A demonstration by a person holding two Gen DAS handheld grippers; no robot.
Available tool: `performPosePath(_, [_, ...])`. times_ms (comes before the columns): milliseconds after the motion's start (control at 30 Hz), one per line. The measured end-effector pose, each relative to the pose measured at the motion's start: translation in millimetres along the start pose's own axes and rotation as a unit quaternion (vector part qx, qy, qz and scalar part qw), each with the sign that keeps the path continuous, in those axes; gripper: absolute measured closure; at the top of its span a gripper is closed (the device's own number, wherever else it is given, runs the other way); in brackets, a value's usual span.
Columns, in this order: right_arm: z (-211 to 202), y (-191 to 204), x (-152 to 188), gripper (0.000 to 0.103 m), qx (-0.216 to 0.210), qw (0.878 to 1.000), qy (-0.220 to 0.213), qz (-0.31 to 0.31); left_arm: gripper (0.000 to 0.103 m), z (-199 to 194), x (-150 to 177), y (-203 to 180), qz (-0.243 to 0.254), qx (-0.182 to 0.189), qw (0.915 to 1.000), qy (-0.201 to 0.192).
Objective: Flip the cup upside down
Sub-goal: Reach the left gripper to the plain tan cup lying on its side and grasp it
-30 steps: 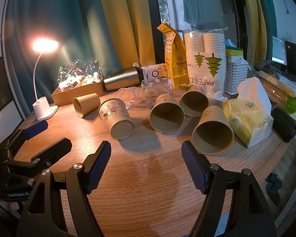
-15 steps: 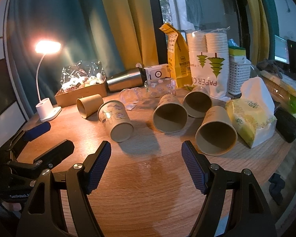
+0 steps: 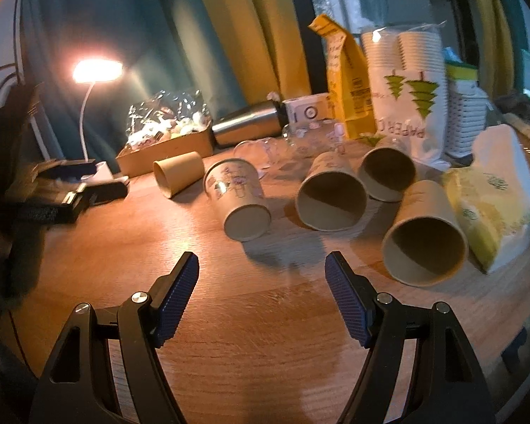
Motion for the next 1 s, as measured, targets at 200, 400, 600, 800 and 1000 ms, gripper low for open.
performPosePath(200, [18.6,0.8,-0.9,0.026,-0.026,0.999,0.018,-0.004,0.004,62.5,-18.3,39.9,-0.01,-0.002,0.9971,0.075])
performPosePath(400, [29.3,-6.4,-2.4,0.026,-0.036,0.999,0.023,0.013,0.004,129.2,-24.6,51.5,0.052,-0.026,0.9905,0.124])
performPosePath(600, [35.2,-12.6,-4.3,0.026,-0.033,0.999,0.024,0.029,0.004,177.4,-22.1,61.6,0.093,-0.037,0.9804,0.17])
performPosePath(800, [35.7,-10.6,-6.7,0.026,-0.03,0.999,0.023,0.029,0.027,193.0,-11.7,73.2,0.083,-0.031,0.9782,0.188])
performPosePath(1000, [30.2,-3.6,-5.5,0.026,-0.026,0.999,0.019,0.023,0.04,174.5,3.0,82.9,0.064,-0.017,0.985,0.16])
Point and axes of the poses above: each gripper's, at about its wrist camera, not at the fingertips, and z roughly the way its jaws point, y to its left, x to its underside, the point moved 8 cm from there along z, roughly the way its jaws point, and after that the axes turned 7 degrees about -y, right-handed, at the moved point
